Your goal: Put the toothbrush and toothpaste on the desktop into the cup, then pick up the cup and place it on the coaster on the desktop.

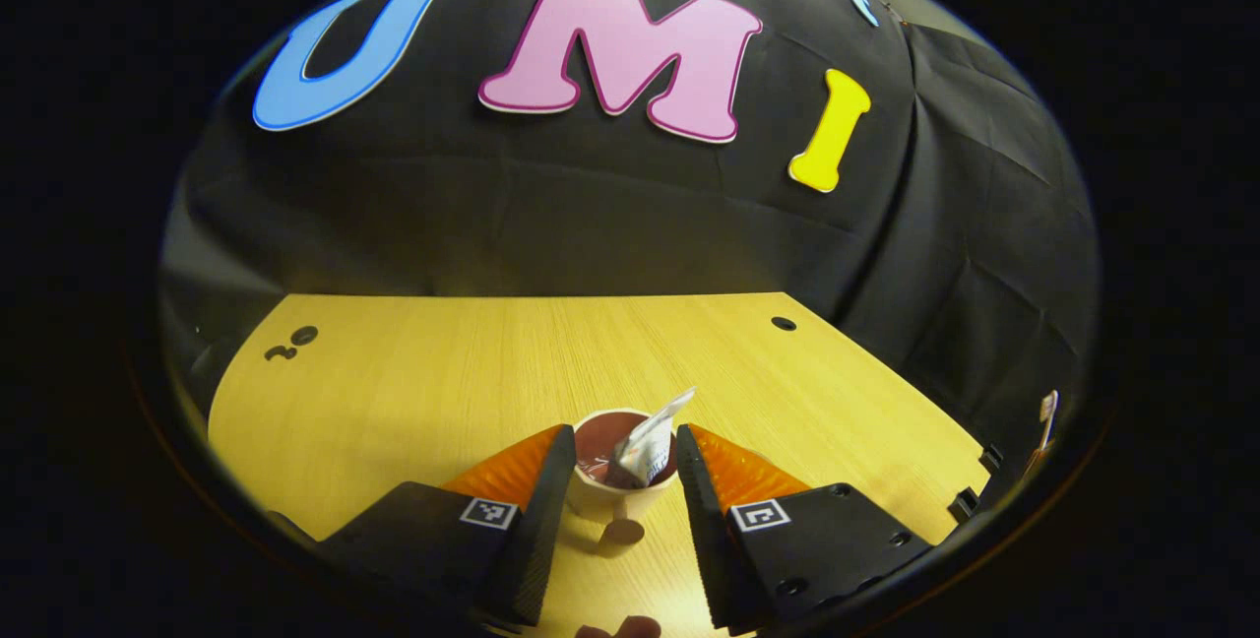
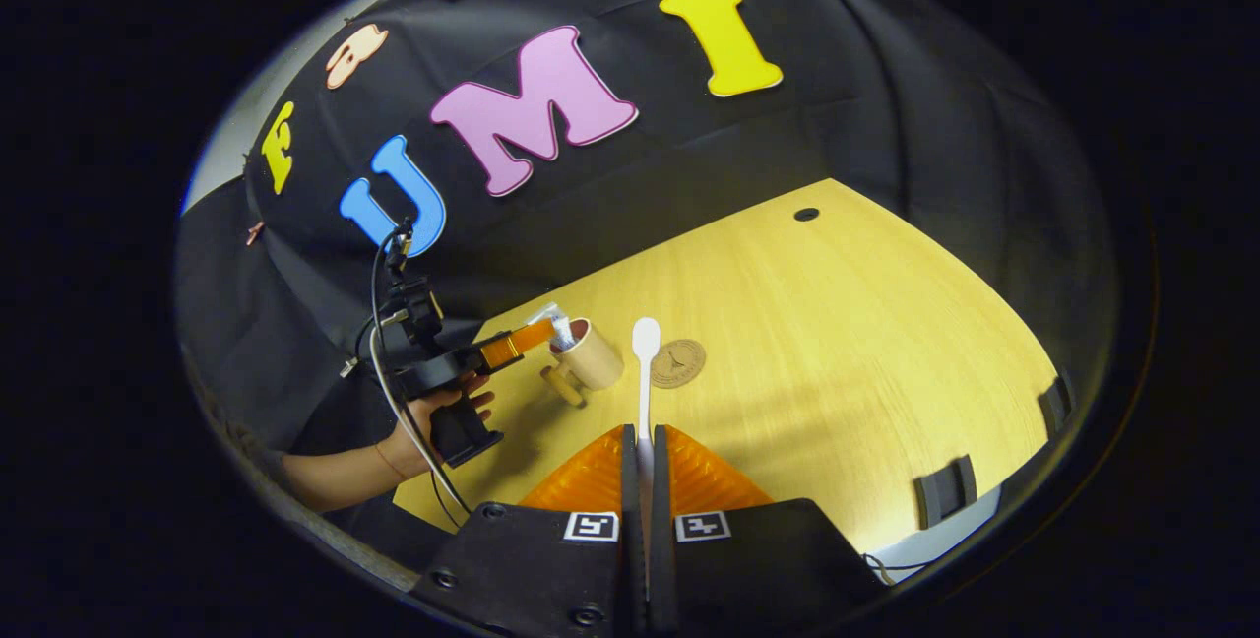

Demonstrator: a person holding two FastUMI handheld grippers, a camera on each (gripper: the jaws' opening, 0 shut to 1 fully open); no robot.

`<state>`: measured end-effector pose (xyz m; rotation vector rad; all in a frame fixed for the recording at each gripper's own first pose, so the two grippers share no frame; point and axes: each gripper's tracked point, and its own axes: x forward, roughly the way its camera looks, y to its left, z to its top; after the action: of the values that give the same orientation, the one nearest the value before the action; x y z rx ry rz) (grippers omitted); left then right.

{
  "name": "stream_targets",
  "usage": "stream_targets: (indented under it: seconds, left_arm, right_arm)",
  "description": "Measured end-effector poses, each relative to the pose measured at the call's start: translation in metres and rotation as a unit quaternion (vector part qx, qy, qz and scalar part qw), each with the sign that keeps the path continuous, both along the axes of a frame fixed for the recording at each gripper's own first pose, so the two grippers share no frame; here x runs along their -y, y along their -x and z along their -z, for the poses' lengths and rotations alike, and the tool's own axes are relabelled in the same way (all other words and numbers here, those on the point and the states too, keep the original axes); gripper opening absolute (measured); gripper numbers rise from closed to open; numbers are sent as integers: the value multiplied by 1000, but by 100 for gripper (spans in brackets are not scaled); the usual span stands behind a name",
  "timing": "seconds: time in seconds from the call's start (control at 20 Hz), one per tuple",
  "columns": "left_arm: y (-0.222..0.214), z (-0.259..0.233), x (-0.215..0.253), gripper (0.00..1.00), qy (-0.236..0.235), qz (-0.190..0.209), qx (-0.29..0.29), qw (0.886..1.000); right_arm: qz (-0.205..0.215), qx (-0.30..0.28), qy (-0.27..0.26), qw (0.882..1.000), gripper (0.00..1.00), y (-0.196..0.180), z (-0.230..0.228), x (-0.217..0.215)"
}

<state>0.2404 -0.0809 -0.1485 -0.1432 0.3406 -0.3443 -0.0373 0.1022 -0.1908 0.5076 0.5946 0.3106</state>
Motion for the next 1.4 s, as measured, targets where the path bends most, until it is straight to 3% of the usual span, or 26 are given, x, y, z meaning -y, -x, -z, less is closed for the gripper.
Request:
stream_targets:
  seconds: [0.25, 0.4, 0.5, 0.6, 0.65, 0.75, 0.95, 1.4]
  left_arm:
    - [62, -6, -19, 64, 21, 9, -25, 999]
    - [93, 1, -37, 64, 23, -5, -41, 999]
    - [114, 1, -48, 69, 33, -22, -50, 998]
    - [130, 2, -54, 64, 45, -35, -58, 997]
    - [136, 5, -58, 68, 47, -45, -62, 996]
    - [145, 7, -63, 64, 52, -64, -74, 994]
    - [162, 9, -64, 69, 76, -109, -85, 987]
    - [194, 17, -60, 69, 94, -193, -120, 969]
  right_arm:
    - [-43, 35, -31, 998, 6, -57, -22, -46]
    - [-65, 47, -48, 996, 6, -93, -28, -72]
    - [-76, 54, -58, 994, 6, -119, -31, -84]
    - [-85, 64, -60, 992, 6, -146, -33, -95]
    - [-89, 70, -63, 992, 6, -159, -34, -99]
    - [-90, 79, -72, 990, 6, -186, -35, -106]
    - [-92, 95, -93, 987, 6, -237, -34, -121]
    - [-118, 108, -116, 980, 6, -302, 3, -165]
